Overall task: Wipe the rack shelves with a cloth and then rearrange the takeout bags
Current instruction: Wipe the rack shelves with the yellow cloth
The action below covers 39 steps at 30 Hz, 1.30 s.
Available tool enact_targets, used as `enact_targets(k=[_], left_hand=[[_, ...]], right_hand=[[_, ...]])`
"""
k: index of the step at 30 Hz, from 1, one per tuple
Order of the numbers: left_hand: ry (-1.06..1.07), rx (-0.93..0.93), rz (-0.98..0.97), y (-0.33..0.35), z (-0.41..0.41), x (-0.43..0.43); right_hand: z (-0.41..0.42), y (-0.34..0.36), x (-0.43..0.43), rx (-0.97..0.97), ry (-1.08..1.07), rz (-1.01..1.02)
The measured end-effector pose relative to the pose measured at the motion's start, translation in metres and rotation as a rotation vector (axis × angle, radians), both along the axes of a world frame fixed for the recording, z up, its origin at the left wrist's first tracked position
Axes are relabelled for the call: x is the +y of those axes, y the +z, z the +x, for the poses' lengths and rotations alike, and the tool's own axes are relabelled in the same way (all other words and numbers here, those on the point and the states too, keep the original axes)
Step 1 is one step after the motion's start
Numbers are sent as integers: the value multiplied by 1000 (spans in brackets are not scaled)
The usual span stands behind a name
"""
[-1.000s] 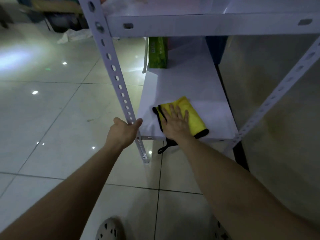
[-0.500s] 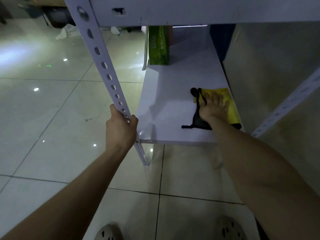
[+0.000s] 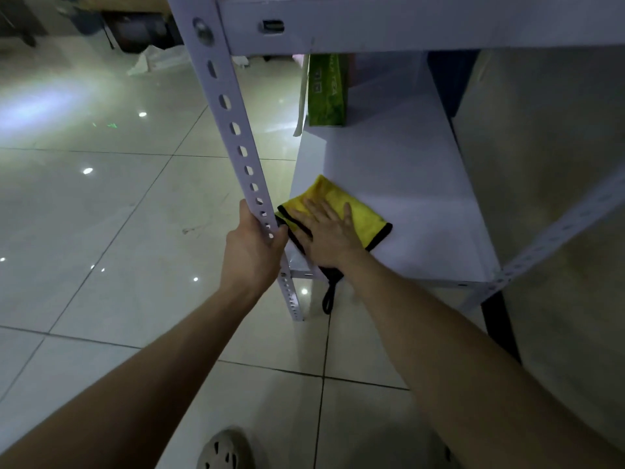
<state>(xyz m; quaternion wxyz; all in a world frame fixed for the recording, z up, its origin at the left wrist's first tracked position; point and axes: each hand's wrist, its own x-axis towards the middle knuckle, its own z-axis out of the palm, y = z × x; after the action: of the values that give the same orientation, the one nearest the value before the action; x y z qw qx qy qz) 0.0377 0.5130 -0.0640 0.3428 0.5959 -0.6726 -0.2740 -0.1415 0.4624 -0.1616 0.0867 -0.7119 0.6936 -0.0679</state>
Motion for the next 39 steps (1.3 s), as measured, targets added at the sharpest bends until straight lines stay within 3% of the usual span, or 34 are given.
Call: enact_targets(k=[7, 11, 13, 17, 21, 24, 28, 31, 34, 36, 37, 39], left_hand=[[-120, -191, 133, 15, 11, 2], [-110, -239, 123, 30, 23, 22], [-98, -237, 86, 41, 30, 33], [-87, -217, 0, 72, 39, 51], [-32, -64, -108, 118, 43, 61], [-15, 37, -210, 156, 41, 62], [-23, 140, -317, 212, 33, 56], [-27, 183, -373, 248, 25, 49], [-32, 216, -423, 277, 20, 40], [-42, 211, -454, 291, 16, 33], [-43, 203, -465, 297, 14, 29], [-38, 203, -467, 309, 9, 21]], right_hand=[[-52, -5, 128, 121, -83, -91], [-57, 9, 140, 182, -50, -15], [-56, 26, 135, 98, -66, -13], [-62, 65, 158, -349, -234, -46], [-51, 118, 213, -804, -368, -308], [-46, 173, 246, -948, -368, -437], [-45, 288, 255, -941, -355, -736], [-44, 384, 244, -908, -277, -1082], [-39, 441, 212, -731, -251, -1364], [-37, 447, 187, -552, -178, -1276], [-39, 440, 173, -433, -117, -1087], [-48, 411, 150, -146, -101, -499]])
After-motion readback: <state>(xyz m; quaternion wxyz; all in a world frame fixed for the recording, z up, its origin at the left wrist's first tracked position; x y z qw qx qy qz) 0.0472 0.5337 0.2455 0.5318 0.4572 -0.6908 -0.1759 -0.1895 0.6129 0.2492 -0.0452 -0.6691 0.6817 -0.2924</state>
